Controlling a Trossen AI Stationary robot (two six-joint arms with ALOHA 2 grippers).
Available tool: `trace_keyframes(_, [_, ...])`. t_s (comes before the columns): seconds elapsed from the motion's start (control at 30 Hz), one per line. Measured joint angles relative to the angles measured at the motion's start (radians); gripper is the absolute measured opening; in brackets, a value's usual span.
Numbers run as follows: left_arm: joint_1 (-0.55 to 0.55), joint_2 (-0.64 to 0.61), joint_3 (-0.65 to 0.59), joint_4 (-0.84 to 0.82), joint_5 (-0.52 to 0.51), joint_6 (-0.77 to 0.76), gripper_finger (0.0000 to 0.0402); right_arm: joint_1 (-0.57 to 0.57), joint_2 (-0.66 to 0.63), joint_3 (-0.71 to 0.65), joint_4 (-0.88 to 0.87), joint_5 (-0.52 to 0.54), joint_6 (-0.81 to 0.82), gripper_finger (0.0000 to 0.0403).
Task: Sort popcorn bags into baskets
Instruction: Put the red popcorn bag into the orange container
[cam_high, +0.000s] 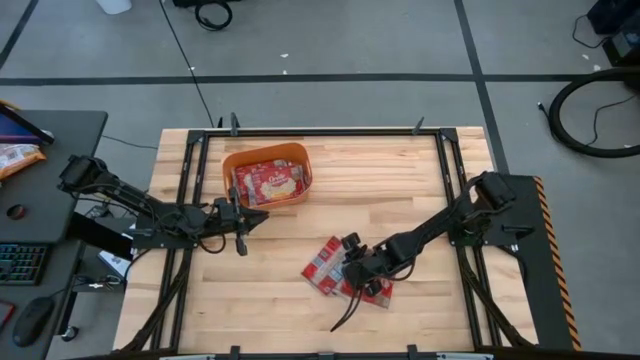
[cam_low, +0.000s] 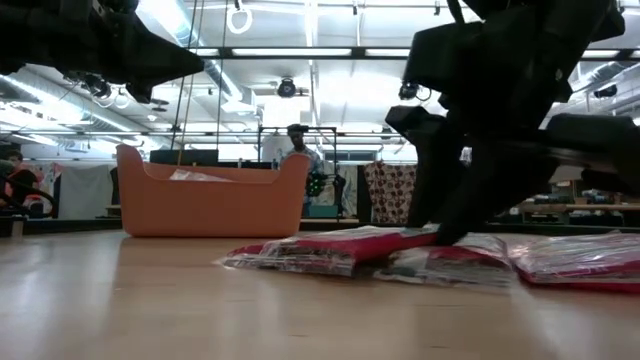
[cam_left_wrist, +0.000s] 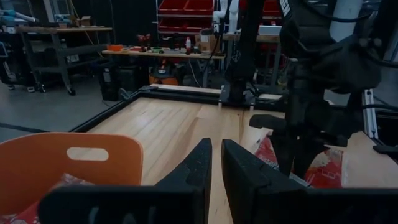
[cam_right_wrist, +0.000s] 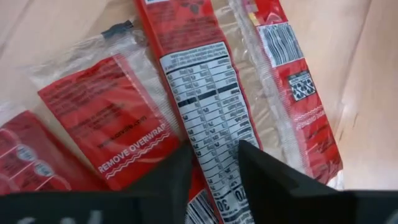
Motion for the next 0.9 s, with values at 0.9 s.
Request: trace_keyframes(0.9, [-0.002,0.174,0.0,0.101,0.149,0.104,0.0116,-0.186,-0.176,0.031,0.022,-0.136,0.345,0.0004])
